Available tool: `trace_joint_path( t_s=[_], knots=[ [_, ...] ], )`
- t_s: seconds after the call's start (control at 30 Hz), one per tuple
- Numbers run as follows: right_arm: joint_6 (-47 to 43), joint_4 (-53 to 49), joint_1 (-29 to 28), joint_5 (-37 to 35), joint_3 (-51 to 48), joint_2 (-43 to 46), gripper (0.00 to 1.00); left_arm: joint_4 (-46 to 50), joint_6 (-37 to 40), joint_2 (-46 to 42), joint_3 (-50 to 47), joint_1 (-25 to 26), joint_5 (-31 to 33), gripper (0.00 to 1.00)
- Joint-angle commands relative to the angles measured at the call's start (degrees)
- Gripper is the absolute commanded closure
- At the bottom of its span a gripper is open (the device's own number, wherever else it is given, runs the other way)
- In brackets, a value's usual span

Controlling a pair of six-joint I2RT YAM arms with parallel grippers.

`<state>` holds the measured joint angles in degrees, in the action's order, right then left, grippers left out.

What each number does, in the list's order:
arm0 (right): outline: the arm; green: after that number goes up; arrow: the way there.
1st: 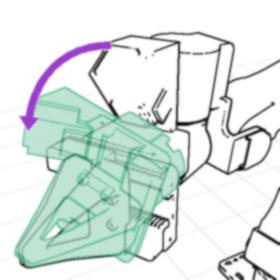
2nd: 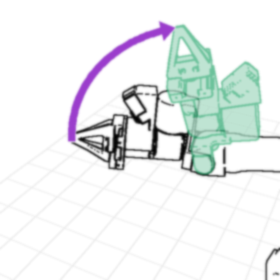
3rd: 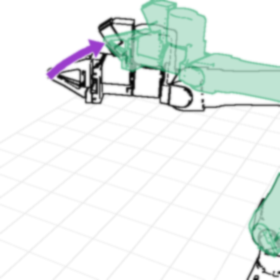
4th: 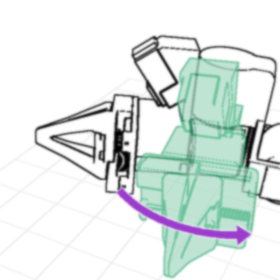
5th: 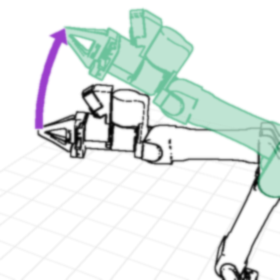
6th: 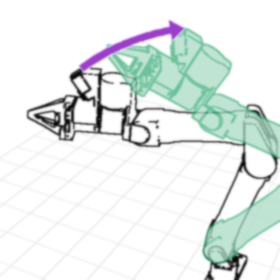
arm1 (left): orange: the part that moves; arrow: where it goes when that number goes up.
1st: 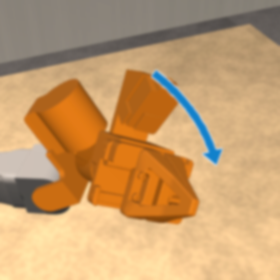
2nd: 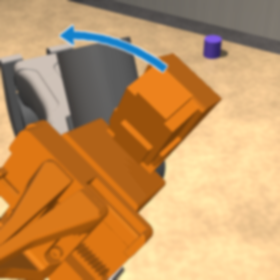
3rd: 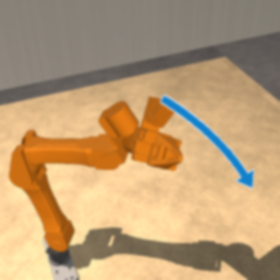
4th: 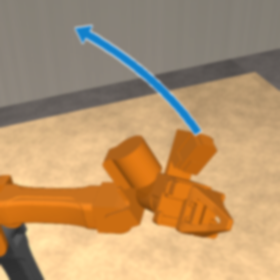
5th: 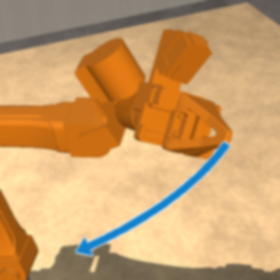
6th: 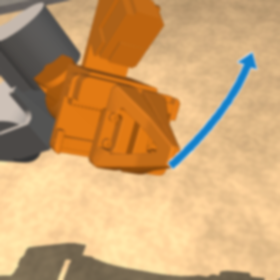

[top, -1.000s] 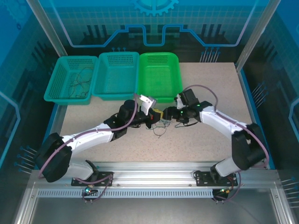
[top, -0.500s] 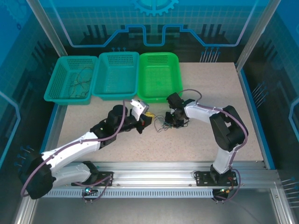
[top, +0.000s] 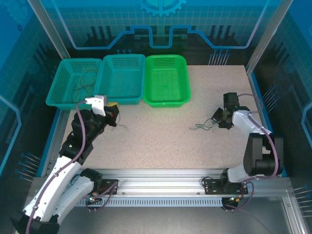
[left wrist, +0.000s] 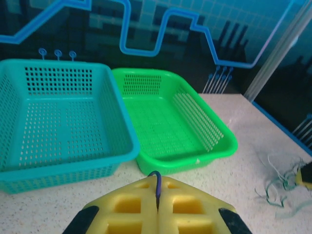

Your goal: Untangle the cables

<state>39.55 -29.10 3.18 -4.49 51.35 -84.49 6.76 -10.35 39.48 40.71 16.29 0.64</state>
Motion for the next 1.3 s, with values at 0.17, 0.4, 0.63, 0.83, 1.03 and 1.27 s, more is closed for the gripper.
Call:
trace_joint_path(
  t_s=[0.17, 0.4, 0.63, 0.83, 1.03, 1.27],
  knots=[
    [-2.4, 0.6, 0.6, 5.5, -2.0, 3.5, 1.0, 2.0, -2.6, 2.4, 3.7, -1.4, -3.3, 1.0],
    [-3.0, 0.3, -1.2, 9.4, -2.4, 8.1, 1.0, 4.0, 3.7, 11.9, 21.2, -10.0, -3.4, 1.0],
    [-3.1, -1.0, -2.6, 9.6, -1.3, 11.3, 1.0, -0.4, 3.9, 28.3, 42.1, -19.7, -9.2, 1.0],
    [-3.6, -2.7, -2.7, 9.8, -1.3, 13.9, 1.0, -2.3, 0.0, 42.5, 55.7, -29.0, -10.6, 1.0],
    [-3.5, -3.4, -2.7, 9.2, -1.6, 16.5, 1.0, -3.2, -2.8, 51.5, 58.1, -35.6, -9.7, 1.0],
    [-3.4, -3.5, -2.8, 11.6, -1.7, 16.7, 1.0, -3.9, -5.8, 57.9, 49.9, -40.7, -6.2, 0.93]
  ],
)
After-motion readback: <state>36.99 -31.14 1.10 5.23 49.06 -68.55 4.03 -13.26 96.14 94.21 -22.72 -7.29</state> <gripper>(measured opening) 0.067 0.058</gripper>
